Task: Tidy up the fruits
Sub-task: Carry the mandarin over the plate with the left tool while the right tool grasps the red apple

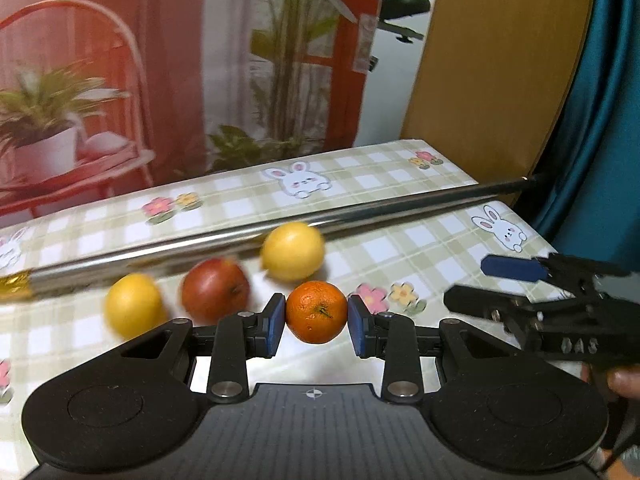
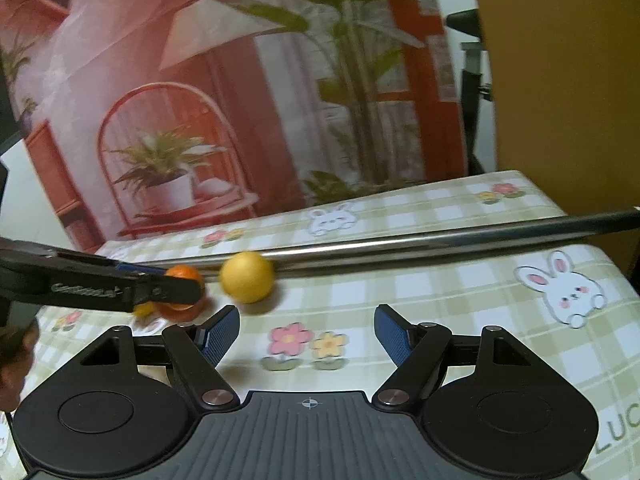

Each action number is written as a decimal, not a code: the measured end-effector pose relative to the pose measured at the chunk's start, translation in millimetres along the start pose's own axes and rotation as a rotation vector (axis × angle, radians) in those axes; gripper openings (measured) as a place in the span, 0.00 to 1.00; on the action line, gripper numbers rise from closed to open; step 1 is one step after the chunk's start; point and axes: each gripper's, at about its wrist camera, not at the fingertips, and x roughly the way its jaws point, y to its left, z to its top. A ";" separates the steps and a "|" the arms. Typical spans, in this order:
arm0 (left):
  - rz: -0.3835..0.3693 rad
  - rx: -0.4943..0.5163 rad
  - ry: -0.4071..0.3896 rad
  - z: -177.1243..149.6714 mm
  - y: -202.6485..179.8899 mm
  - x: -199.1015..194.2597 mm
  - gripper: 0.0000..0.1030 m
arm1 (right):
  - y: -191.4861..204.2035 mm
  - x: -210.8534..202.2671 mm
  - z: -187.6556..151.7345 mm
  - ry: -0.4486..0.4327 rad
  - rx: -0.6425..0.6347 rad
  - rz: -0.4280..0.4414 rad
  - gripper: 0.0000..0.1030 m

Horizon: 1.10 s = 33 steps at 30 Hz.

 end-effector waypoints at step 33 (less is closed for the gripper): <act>0.039 -0.247 -0.062 -98.3 92.7 -79.0 0.34 | 142.7 137.5 19.0 0.126 -0.447 0.203 0.69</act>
